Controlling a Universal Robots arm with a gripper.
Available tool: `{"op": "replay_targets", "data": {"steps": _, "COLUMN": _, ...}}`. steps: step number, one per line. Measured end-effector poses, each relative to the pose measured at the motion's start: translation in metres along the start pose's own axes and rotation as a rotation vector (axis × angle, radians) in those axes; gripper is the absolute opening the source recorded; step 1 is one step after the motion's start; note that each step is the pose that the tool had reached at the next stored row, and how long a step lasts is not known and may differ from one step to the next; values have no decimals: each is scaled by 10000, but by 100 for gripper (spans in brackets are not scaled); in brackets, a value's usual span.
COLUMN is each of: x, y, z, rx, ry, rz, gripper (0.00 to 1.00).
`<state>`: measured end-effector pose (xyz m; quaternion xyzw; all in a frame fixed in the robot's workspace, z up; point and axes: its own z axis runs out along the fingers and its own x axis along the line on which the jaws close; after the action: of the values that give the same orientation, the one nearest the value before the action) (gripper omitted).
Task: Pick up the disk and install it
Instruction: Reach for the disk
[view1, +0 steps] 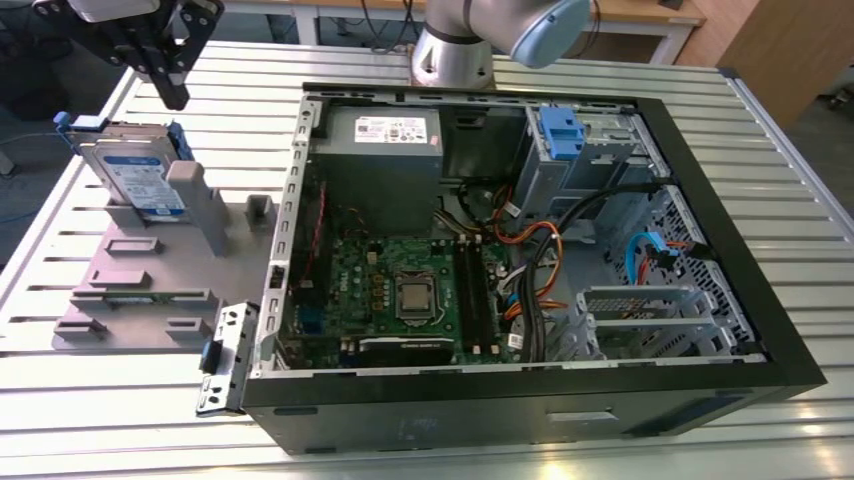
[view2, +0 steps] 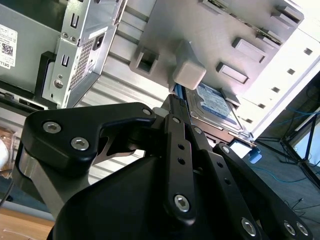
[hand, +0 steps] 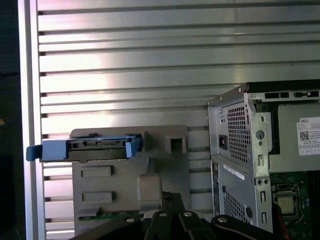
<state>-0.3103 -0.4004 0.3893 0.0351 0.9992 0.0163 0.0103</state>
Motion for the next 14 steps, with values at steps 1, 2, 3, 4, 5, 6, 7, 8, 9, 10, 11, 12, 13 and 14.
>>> {"op": "replay_targets", "data": {"steps": 1, "x": 1, "y": 0, "z": 0, "rx": 1, "ry": 1, "rz": 0, "gripper": 11}}
{"op": "replay_targets", "data": {"steps": 2, "x": 3, "y": 0, "z": 0, "rx": 1, "ry": 0, "rz": 0, "gripper": 11}}
{"op": "replay_targets", "data": {"steps": 3, "x": 4, "y": 0, "z": 0, "rx": 1, "ry": 0, "rz": -1, "gripper": 11}}
{"op": "replay_targets", "data": {"steps": 4, "x": 5, "y": 0, "z": 0, "rx": 0, "ry": 0, "rz": 0, "gripper": 11}}
{"op": "replay_targets", "data": {"steps": 5, "x": 15, "y": -1, "z": -1, "rx": 1, "ry": 0, "rz": 0, "gripper": 11}}
{"op": "replay_targets", "data": {"steps": 6, "x": 29, "y": -2, "z": -1, "rx": 1, "ry": 0, "rz": 0, "gripper": 11}}
{"op": "replay_targets", "data": {"steps": 7, "x": 30, "y": -2, "z": -1, "rx": 1, "ry": 0, "rz": 0, "gripper": 11}}
{"op": "replay_targets", "data": {"steps": 8, "x": 31, "y": -2, "z": -1, "rx": 1, "ry": 0, "rz": -1, "gripper": 11}}
{"op": "replay_targets", "data": {"steps": 9, "x": 33, "y": -2, "z": -1, "rx": 1, "ry": 1, "rz": 0, "gripper": 11}}
{"op": "replay_targets", "data": {"steps": 10, "x": 34, "y": -2, "z": -1, "rx": 1, "ry": 0, "rz": 0, "gripper": 11}}
{"op": "replay_targets", "data": {"steps": 11, "x": 43, "y": -3, "z": -1, "rx": 1, "ry": 1, "rz": -1, "gripper": 11}}
{"op": "replay_targets", "data": {"steps": 12, "x": 50, "y": -3, "z": -1, "rx": 1, "ry": 1, "rz": 0, "gripper": 11}}
{"op": "replay_targets", "data": {"steps": 13, "x": 52, "y": -4, "z": -1, "rx": 1, "ry": 0, "rz": 0, "gripper": 11}}
{"op": "replay_targets", "data": {"steps": 14, "x": 53, "y": -4, "z": -1, "rx": 0, "ry": 0, "rz": -1, "gripper": 11}}
